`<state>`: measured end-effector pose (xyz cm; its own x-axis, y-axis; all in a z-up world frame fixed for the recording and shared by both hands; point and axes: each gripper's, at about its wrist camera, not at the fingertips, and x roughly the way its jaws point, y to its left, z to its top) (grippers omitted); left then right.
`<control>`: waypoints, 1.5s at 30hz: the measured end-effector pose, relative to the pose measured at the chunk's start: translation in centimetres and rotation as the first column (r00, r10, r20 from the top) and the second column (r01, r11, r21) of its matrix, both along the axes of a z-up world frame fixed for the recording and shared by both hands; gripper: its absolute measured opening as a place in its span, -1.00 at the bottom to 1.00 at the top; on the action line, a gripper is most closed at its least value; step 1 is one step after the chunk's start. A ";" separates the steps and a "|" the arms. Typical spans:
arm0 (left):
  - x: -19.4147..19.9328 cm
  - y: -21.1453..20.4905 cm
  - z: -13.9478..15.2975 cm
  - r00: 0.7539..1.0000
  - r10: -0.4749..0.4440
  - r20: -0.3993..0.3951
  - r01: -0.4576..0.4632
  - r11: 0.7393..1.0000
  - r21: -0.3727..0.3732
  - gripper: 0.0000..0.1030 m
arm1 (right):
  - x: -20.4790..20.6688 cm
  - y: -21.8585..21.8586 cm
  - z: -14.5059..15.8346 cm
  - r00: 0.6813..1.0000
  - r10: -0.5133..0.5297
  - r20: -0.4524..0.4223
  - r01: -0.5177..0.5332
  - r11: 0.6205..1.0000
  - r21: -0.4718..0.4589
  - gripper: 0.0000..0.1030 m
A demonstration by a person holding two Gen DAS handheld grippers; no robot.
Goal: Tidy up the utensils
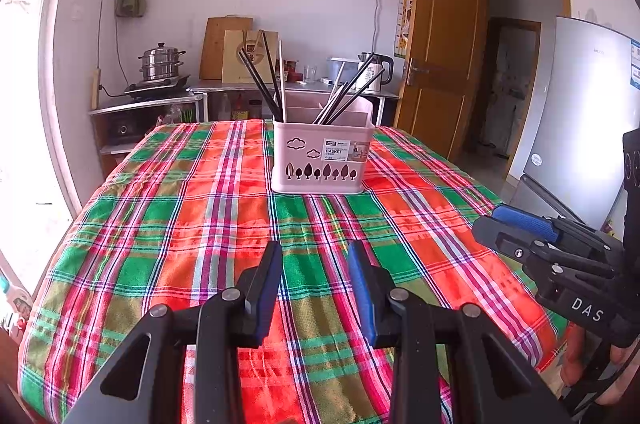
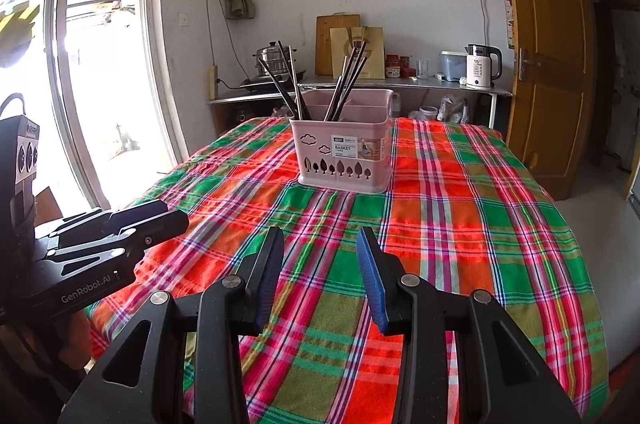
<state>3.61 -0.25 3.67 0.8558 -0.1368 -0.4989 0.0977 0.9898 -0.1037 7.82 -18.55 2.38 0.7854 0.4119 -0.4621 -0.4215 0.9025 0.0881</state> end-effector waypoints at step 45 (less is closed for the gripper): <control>-0.6 -0.5 0.2 1.000 -0.005 0.008 0.005 1.000 0.016 -0.35 | -0.1 0.0 0.1 1.000 0.005 -0.001 -0.005 1.000 0.000 -0.24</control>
<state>3.06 -0.76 3.90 0.8592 -0.1333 -0.4940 0.1034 0.9908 -0.0874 7.71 -18.53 2.43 0.7830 0.4156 -0.4628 -0.4255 0.9006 0.0888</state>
